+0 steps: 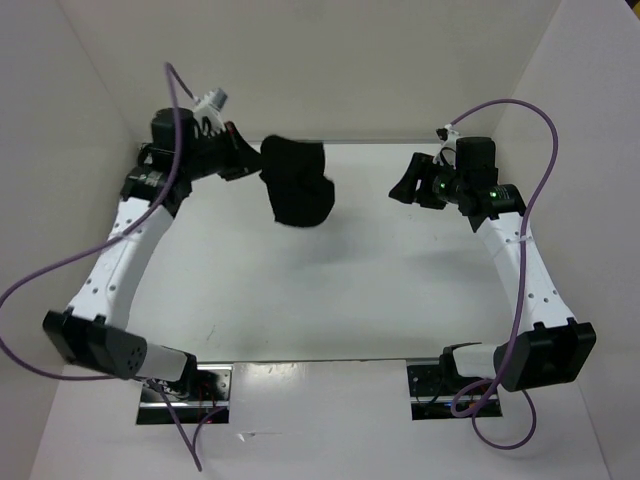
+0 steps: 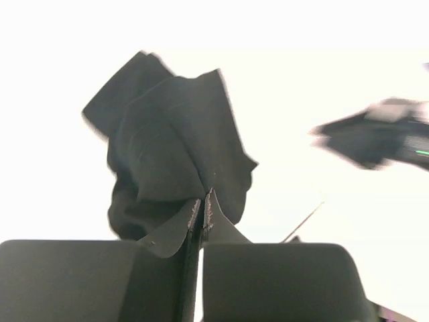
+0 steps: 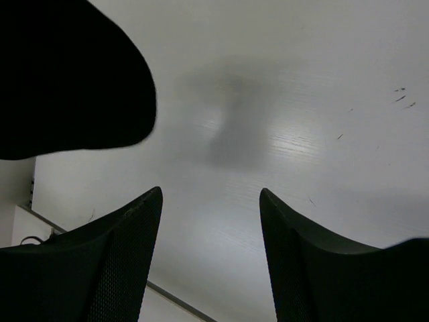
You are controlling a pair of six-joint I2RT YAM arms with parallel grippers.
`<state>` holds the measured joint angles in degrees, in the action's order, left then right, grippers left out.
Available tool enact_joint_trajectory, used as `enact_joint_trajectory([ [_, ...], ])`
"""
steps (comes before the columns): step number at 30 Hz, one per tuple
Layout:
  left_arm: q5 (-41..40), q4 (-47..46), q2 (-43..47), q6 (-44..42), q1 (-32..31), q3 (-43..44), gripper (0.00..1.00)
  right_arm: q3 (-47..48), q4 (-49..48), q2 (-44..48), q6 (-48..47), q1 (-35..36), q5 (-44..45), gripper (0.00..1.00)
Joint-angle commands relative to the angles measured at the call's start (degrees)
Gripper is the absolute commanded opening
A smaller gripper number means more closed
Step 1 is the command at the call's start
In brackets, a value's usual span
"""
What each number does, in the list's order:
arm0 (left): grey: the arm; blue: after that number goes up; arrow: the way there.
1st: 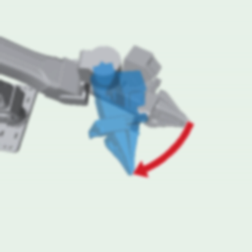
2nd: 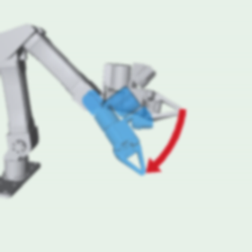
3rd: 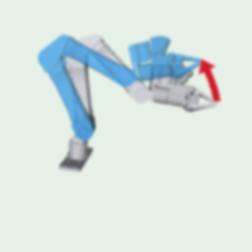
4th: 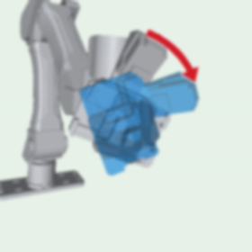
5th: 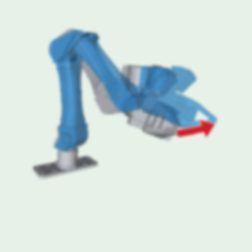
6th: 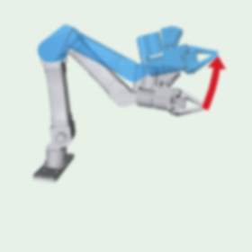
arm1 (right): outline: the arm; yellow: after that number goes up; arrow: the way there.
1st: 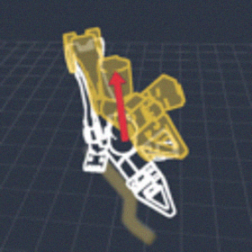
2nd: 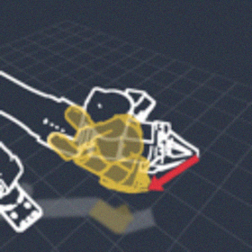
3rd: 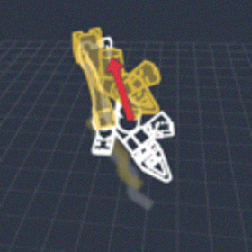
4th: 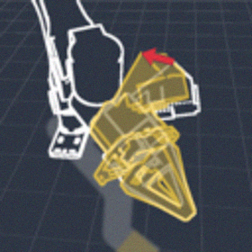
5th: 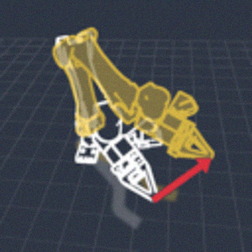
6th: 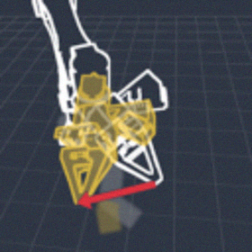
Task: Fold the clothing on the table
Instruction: Move the skirt to the center of the board
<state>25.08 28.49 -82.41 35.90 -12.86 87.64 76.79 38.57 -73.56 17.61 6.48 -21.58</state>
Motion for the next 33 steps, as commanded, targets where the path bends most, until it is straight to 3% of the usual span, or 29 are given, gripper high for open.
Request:
enact_joint_trajectory([
  [1, 9.7, -2.1, 4.6, 0.9, 2.3, 3.4, 0.0, 0.7, -0.9, 0.0, 0.2, -0.4, 0.3, 0.65],
  [5, 7.3, -5.0, 5.3, 4.3, 4.9, -1.6, 0.0, 0.7, -0.9, 0.0, 0.2, -0.4, 0.8, 0.65],
  [9, 7.3, -7.8, 0.4, 6.5, 6.4, -9.4, 0.0, 0.7, -0.9, 0.0, 0.2, -0.4, 0.8, 0.65],
  [13, 8.8, -10.0, -3.4, 6.6, 6.4, -12.0, 0.0, 0.7, -0.9, 0.0, 0.2, -0.4, 0.8, 0.65],
  [22, 6.1, -7.7, -7.9, 4.0, 3.8, 0.6, 0.0, 0.7, -0.9, 0.0, 0.2, -0.4, 1.4, 0.65],
  [28, 7.0, -4.3, -11.4, 0.4, -2.1, 9.3, 0.0, 0.7, -0.9, -0.5, 0.2, -0.4, 1.4, 0.65],
  [30, 8.2, -4.3, -12.1, 0.4, -5.2, 8.1, 0.09, 0.7, -0.9, -0.5, 0.2, -0.4, 1.4, 0.65],
  [33, 20.3, -5.5, -16.7, -2.6, -14.5, -0.7, 0.38, 0.7, -0.9, -1.1, 0.2, -0.4, 1.4, 0.65],
])
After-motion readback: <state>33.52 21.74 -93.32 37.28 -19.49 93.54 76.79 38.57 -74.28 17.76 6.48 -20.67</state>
